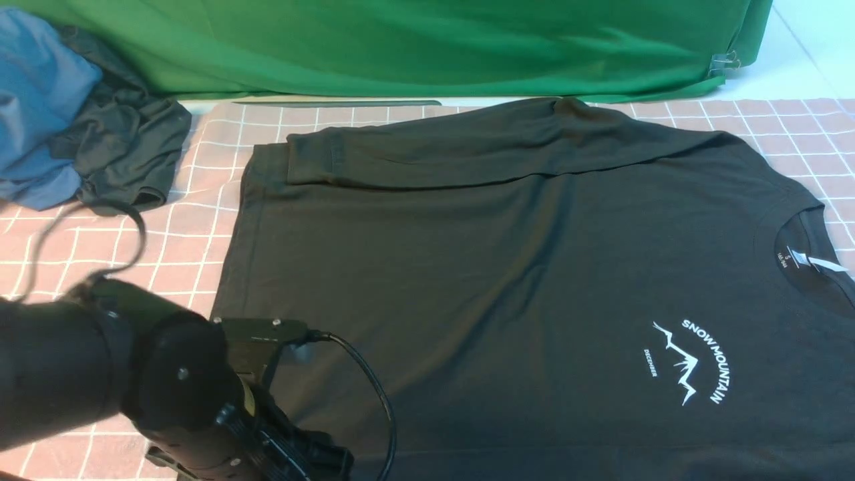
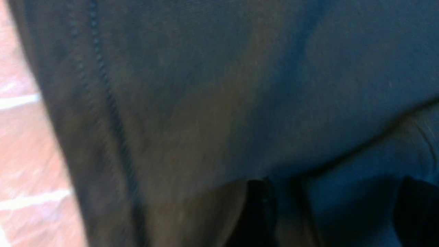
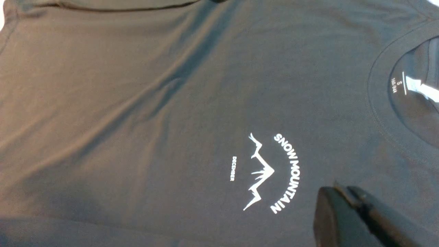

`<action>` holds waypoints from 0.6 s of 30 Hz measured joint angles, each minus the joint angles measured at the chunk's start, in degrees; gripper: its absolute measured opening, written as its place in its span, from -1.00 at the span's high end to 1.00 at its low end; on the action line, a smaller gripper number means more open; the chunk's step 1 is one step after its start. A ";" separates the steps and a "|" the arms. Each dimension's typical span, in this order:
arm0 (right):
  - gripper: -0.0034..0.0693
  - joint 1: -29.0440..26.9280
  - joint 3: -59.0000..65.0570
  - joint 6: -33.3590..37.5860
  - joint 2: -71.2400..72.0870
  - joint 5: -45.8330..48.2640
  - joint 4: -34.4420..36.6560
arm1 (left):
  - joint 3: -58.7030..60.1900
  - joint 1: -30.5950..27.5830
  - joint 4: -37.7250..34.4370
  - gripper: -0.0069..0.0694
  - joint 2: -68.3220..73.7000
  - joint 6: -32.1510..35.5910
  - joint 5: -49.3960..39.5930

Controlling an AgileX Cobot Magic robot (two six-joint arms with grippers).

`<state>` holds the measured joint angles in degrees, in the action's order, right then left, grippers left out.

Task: Fold a long-sleeved shirt over a pink coffee tablecloth.
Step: 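Grasp the left edge of the dark T-shirt lying flat on the table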

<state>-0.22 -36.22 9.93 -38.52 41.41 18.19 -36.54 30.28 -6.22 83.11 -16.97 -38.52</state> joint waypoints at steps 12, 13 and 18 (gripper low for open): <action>0.78 0.00 0.00 0.87 -0.05 -0.58 0.13 | -0.24 0.00 -0.83 -0.04 3.11 7.10 0.76; 0.78 0.00 0.00 0.86 -0.05 -0.58 0.13 | -0.24 0.00 -2.27 0.19 3.12 7.34 0.54; 0.78 0.00 0.00 0.86 -0.05 -0.58 0.13 | -0.29 0.00 -4.92 0.68 3.29 8.86 -0.50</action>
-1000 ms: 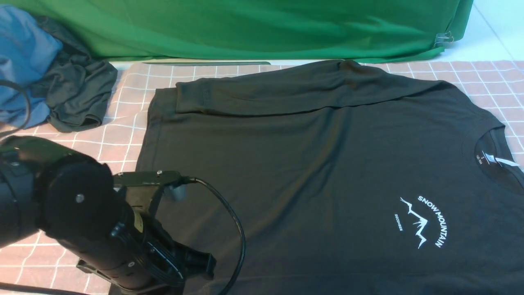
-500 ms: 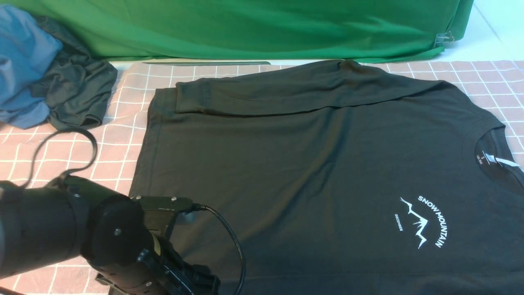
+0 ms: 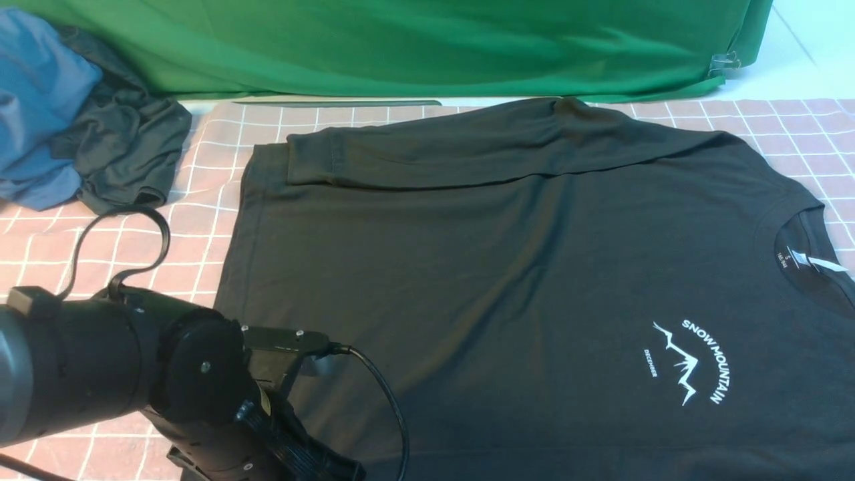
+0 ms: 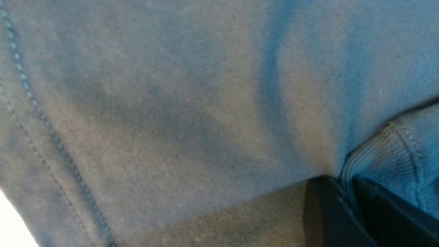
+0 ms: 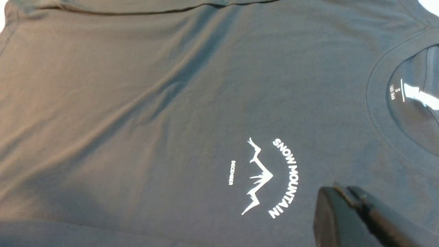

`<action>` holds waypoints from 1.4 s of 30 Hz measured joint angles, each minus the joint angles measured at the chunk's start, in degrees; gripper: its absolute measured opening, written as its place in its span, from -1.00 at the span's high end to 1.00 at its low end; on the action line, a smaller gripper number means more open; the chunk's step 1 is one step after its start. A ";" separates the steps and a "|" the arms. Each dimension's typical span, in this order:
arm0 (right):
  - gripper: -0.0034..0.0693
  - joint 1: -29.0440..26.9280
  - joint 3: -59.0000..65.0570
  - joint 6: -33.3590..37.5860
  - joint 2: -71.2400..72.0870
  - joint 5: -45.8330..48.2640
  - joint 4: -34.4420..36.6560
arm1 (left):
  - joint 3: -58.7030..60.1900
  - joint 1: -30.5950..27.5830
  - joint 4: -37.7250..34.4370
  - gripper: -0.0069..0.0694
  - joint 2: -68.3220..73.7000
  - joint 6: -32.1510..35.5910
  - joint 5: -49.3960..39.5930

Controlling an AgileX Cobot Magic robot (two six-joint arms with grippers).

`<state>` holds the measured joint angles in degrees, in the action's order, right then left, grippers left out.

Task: Fold a long-sleeved shirt over a pink coffee tablecloth.
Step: 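Grasp the left edge of the dark T-shirt lying flat on the table, then fold the left side of the black T-shirt inward over its body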

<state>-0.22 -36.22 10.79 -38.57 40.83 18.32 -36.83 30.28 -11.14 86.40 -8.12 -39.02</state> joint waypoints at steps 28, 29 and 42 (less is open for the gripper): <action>0.71 0.00 0.00 0.00 0.00 0.18 1.12 | -19.72 -1.00 14.68 0.69 -8.96 -8.60 -12.02; 0.71 0.00 0.00 0.00 0.00 0.18 1.19 | -20.97 -1.78 14.83 0.69 -8.59 -9.17 -12.02; 0.66 0.00 0.00 0.00 0.00 -0.22 1.33 | -31.41 -13.46 13.88 0.69 1.80 -10.14 -7.30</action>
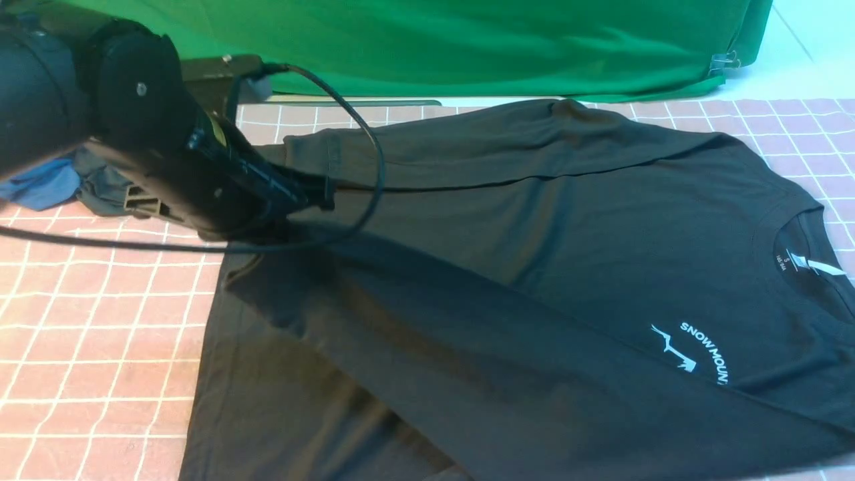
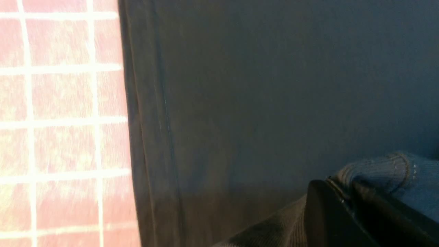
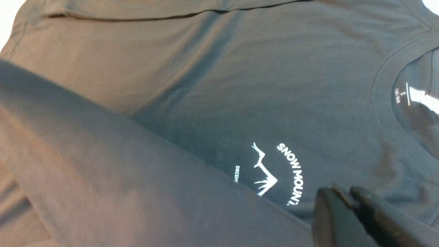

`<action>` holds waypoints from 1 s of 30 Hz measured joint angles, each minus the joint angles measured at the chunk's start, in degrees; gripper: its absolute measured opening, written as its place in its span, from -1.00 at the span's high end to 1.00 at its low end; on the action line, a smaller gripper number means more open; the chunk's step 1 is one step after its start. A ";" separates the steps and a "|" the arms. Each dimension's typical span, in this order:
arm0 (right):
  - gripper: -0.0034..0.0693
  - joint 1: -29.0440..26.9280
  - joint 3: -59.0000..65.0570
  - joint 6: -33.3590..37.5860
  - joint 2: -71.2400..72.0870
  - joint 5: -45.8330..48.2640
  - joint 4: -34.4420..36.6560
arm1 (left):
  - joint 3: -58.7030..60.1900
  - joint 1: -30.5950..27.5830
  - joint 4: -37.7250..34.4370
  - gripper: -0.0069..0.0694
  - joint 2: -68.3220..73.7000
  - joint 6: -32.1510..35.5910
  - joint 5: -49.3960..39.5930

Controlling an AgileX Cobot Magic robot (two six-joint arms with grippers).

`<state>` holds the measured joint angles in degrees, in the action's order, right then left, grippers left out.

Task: Fold a long-sleeved shirt over a pink coffee tablecloth.
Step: 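Fold the left side of the black T-shirt inward over its body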

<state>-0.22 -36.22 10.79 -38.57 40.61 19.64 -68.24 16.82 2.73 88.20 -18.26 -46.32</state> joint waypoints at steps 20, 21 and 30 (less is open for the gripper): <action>0.66 0.00 0.00 -0.05 0.00 0.00 0.04 | -1.60 -4.52 1.74 0.69 9.12 -2.15 17.84; 0.66 0.00 0.00 -0.05 0.00 0.00 0.04 | -1.60 -4.52 1.93 0.69 9.23 -2.15 18.12; 0.66 0.00 0.00 -0.05 0.00 0.00 0.06 | -1.60 -6.10 6.64 0.69 11.68 -6.86 25.37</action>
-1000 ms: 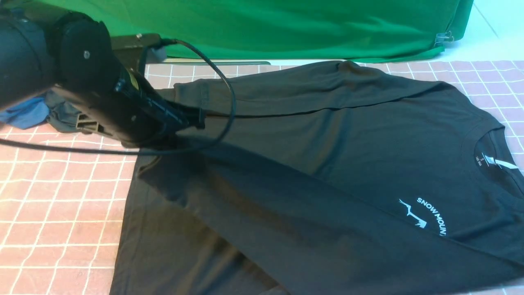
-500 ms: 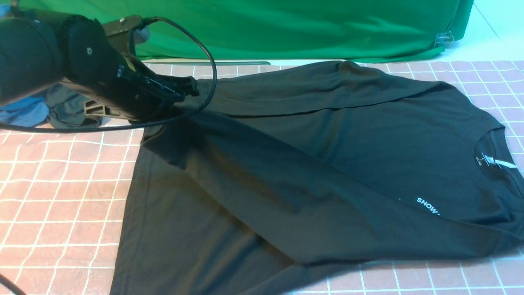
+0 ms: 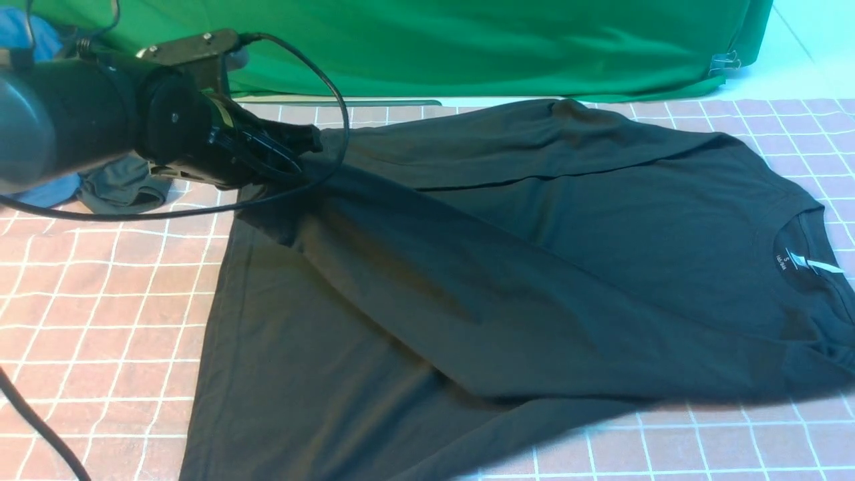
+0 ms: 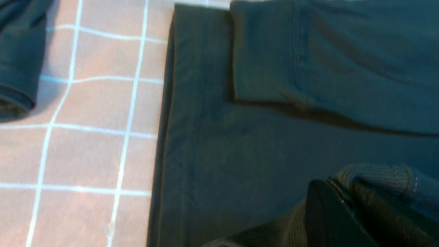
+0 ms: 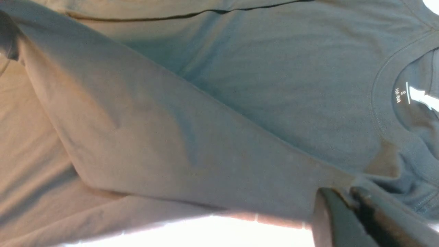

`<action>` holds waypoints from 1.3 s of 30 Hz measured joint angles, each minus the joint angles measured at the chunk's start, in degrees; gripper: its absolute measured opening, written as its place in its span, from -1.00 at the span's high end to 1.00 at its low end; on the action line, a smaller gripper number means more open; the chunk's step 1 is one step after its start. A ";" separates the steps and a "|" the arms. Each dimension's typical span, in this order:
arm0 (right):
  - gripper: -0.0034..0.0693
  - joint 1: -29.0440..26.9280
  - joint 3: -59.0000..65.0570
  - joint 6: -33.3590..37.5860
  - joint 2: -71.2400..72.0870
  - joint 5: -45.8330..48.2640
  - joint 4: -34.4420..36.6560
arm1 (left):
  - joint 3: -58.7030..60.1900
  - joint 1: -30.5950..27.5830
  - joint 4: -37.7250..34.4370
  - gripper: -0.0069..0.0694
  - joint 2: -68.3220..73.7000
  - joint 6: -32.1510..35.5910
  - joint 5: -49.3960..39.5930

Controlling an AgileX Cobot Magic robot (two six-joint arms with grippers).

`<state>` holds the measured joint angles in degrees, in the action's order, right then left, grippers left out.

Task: Fold a long-sleeved shirt over a pink coffee tablecloth.
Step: 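Fold the left side of the black T-shirt inward over its body, then grab the top left corner of the dark shirt with the left gripper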

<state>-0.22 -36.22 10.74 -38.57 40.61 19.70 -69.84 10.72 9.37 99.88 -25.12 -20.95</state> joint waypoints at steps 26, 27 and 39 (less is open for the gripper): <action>0.56 0.00 -11.93 -0.08 -19.99 13.49 -8.10 | -0.07 6.67 -23.40 0.38 -9.36 12.81 -29.53; 0.51 0.00 -12.12 -0.08 -21.83 13.40 -8.31 | -0.07 8.30 -23.94 0.46 -9.36 13.69 -32.16; -0.40 0.00 -14.85 0.04 -44.43 5.45 -11.47 | -0.07 25.86 -21.20 0.79 -9.36 10.83 -35.87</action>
<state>-0.22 -51.07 10.78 -83.00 46.06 8.23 -69.91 36.58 -11.83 90.52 -14.29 -56.82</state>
